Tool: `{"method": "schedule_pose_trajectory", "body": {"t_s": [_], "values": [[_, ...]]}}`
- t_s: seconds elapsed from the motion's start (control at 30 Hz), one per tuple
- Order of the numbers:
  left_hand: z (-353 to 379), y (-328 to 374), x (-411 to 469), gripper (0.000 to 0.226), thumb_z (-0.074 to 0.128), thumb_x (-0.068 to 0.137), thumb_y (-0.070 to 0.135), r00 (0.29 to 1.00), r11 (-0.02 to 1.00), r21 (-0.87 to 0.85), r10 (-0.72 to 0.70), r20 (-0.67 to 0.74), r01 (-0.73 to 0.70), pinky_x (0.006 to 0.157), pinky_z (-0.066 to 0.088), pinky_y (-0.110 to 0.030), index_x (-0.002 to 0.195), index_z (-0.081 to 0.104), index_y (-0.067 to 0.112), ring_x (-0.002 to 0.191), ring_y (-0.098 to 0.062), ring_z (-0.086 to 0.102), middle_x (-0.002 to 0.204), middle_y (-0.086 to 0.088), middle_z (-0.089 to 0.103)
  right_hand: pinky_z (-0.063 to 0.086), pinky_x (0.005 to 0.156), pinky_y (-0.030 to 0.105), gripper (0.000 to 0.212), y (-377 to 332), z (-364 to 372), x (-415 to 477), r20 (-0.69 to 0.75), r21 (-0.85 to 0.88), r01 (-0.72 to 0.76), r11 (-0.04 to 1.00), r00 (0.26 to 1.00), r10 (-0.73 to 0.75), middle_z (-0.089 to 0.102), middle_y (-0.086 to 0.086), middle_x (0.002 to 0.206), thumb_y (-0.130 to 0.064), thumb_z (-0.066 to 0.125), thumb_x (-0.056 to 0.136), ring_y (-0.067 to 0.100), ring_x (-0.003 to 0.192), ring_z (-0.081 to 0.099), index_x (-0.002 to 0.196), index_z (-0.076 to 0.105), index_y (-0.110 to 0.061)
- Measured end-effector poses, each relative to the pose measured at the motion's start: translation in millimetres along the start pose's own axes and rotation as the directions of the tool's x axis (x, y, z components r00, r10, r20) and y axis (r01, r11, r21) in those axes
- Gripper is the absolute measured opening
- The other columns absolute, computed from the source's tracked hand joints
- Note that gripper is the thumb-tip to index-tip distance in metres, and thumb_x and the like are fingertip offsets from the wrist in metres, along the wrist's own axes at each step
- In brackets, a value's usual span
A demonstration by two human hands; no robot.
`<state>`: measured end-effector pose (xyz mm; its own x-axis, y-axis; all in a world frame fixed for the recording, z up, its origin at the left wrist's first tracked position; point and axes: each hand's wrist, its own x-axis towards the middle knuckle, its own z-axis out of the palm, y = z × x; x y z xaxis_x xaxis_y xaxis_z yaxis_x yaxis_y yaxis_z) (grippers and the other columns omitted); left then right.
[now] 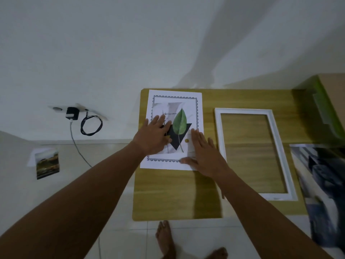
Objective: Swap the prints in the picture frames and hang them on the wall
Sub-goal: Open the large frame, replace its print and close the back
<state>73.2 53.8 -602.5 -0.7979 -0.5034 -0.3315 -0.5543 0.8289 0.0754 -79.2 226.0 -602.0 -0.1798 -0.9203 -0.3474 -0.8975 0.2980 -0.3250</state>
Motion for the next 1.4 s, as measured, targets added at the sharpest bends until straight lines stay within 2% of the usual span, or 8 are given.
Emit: {"method": "schedule_pose_trajectory", "body": {"t_s": [0.13, 0.27, 0.43, 0.57, 0.8, 1.03, 1.23, 1.4], "values": [[-3, -3, 4, 0.068, 0.033, 0.100, 0.049, 1.000, 1.000, 0.018, -0.009, 0.001, 0.009, 0.119, 0.015, -0.052, 0.156, 0.008, 0.019, 0.150, -0.030, 0.002, 0.163, -0.012, 0.000, 0.001, 0.122, 0.046, 0.119, 3, 0, -6, 0.002, 0.033, 0.008, 0.999, 1.000, -0.008, -0.010, 0.007, 0.164, -0.085, 0.031, 0.075, 0.023, 0.152, -0.004, 0.154, -0.017, -0.010], [-5, -4, 6, 0.069, 0.038, 0.099, 0.047, 1.000, 1.000, 0.006, -0.014, 0.009, 0.014, 0.118, 0.015, -0.052, 0.156, 0.010, 0.020, 0.150, -0.029, 0.002, 0.163, -0.011, 0.002, 0.006, 0.123, 0.049, 0.119, 0, -4, -17, 0.023, 0.111, 0.011, 0.994, 1.000, -0.014, -0.006, 0.003, 0.165, -0.074, 0.055, 0.079, 0.022, 0.152, 0.000, 0.156, -0.012, -0.011], [-8, 1, 6, 0.070, 0.040, 0.097, 0.044, 0.999, 0.999, 0.005, -0.037, 0.006, 0.037, 0.119, 0.015, -0.052, 0.155, 0.010, 0.020, 0.150, -0.029, 0.002, 0.163, -0.012, 0.003, 0.024, 0.115, 0.042, 0.101, -8, -10, -38, -0.002, 0.056, 0.028, 0.998, 1.000, -0.027, 0.012, 0.005, 0.160, -0.058, 0.070, 0.079, 0.026, 0.140, 0.020, 0.152, 0.019, -0.011], [-9, 6, 6, 0.069, 0.041, 0.098, 0.041, 0.998, 0.998, -0.018, -0.056, 0.028, 0.057, 0.120, 0.013, -0.050, 0.156, 0.008, 0.022, 0.151, -0.028, 0.001, 0.163, -0.011, 0.001, 0.031, 0.114, 0.043, 0.089, -10, -1, -41, -0.068, 0.090, -0.012, 0.996, 0.998, 0.018, 0.024, 0.003, 0.154, -0.074, 0.061, 0.077, 0.027, 0.139, 0.025, 0.141, 0.038, -0.016], [-11, 4, 9, 0.069, 0.039, 0.099, 0.040, 0.994, 0.994, -0.006, -0.105, 0.033, 0.105, 0.120, 0.015, -0.048, 0.156, 0.006, 0.019, 0.150, -0.028, 0.002, 0.163, -0.013, 0.000, 0.002, 0.122, 0.043, 0.114, -12, 28, -53, -0.036, 0.051, -0.038, 0.998, 0.999, 0.040, -0.001, 0.014, 0.165, -0.079, 0.047, 0.077, 0.029, 0.152, -0.002, 0.157, 0.001, -0.012], [-22, 5, 6, 0.066, 0.040, 0.099, 0.038, 0.996, 0.996, 0.007, -0.085, 0.002, 0.085, 0.117, 0.023, -0.044, 0.156, 0.010, 0.019, 0.149, -0.028, 0.009, 0.162, -0.013, 0.005, 0.021, 0.119, 0.051, 0.102, -26, 31, -67, -0.102, 0.105, -0.045, 0.993, 0.993, 0.056, 0.016, 0.013, 0.160, -0.082, 0.057, 0.068, 0.030, 0.149, 0.014, 0.140, 0.040, -0.012], [-20, -1, 14, 0.068, 0.038, 0.100, 0.041, 0.994, 0.995, 0.019, -0.100, 0.036, 0.100, 0.119, 0.018, -0.045, 0.156, 0.005, 0.021, 0.150, -0.029, 0.003, 0.163, -0.012, -0.001, 0.005, 0.121, 0.043, 0.110, -28, 28, -72, 0.031, 0.074, -0.018, 0.997, 0.999, 0.015, -0.005, 0.011, 0.165, -0.063, 0.065, 0.081, 0.026, 0.152, -0.005, 0.157, 0.003, -0.014], [-24, -1, 20, 0.067, 0.038, 0.100, 0.039, 0.992, 0.993, -0.024, -0.117, 0.044, 0.118, 0.120, 0.016, -0.046, 0.156, 0.005, 0.020, 0.150, -0.029, 0.000, 0.163, -0.012, -0.002, 0.030, 0.115, 0.050, 0.086, -30, 28, -82, -0.085, 0.059, 0.025, 0.998, 0.996, -0.020, 0.021, 0.014, 0.155, -0.075, 0.058, 0.078, 0.033, 0.144, 0.022, 0.139, 0.040, -0.017]]}}
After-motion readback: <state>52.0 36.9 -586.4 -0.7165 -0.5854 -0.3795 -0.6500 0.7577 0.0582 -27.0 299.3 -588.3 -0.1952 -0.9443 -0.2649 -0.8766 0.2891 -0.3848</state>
